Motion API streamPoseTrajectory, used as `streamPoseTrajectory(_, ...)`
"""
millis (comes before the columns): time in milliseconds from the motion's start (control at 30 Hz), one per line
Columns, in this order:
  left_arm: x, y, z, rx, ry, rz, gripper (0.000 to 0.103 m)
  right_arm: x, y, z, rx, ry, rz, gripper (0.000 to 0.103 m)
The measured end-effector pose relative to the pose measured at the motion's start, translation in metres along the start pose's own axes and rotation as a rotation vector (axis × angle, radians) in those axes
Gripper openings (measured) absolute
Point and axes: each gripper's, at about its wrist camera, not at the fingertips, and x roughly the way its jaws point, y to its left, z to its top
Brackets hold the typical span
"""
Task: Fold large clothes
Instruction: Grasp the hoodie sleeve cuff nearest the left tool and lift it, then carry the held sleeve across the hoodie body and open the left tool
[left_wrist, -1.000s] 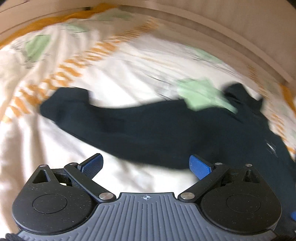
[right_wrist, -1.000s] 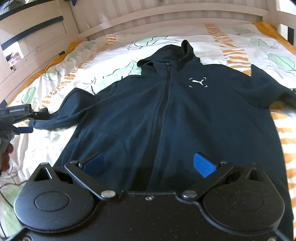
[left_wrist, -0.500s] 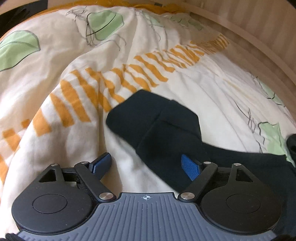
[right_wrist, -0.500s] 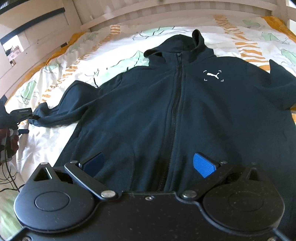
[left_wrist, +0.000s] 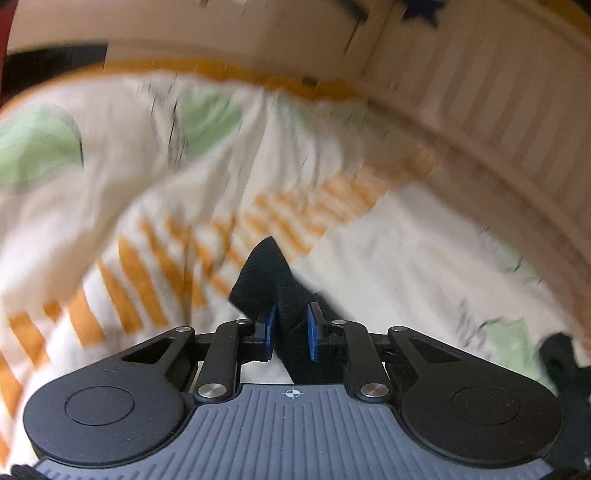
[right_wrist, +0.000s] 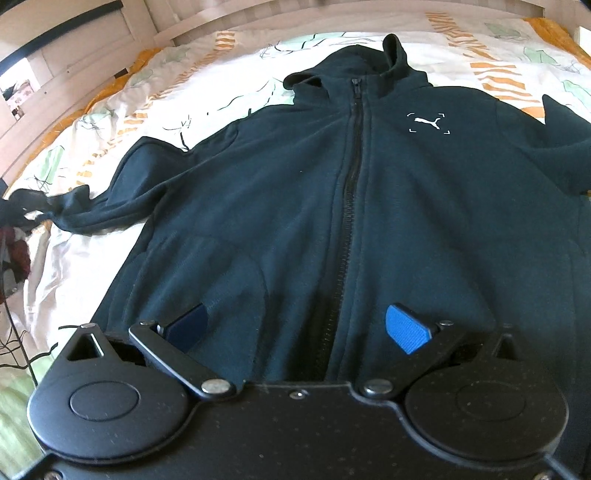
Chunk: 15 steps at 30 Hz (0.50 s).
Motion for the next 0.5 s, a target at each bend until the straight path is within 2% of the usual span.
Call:
streamPoseTrajectory(267, -0.071, -0.08, 0.052, 0.14, -0.157, -0.183, 0.017, -0.011, -0.01, -0.006, 0.015, -0.024, 0.009, 0.102)
streamPoseTrajectory(500, -0.109, -0.18, 0.058, 0.257, -0.225, -0.389, 0.017, -0.028, -0.032, -0.015, 0.051, -0.048, -0.011, 0.102)
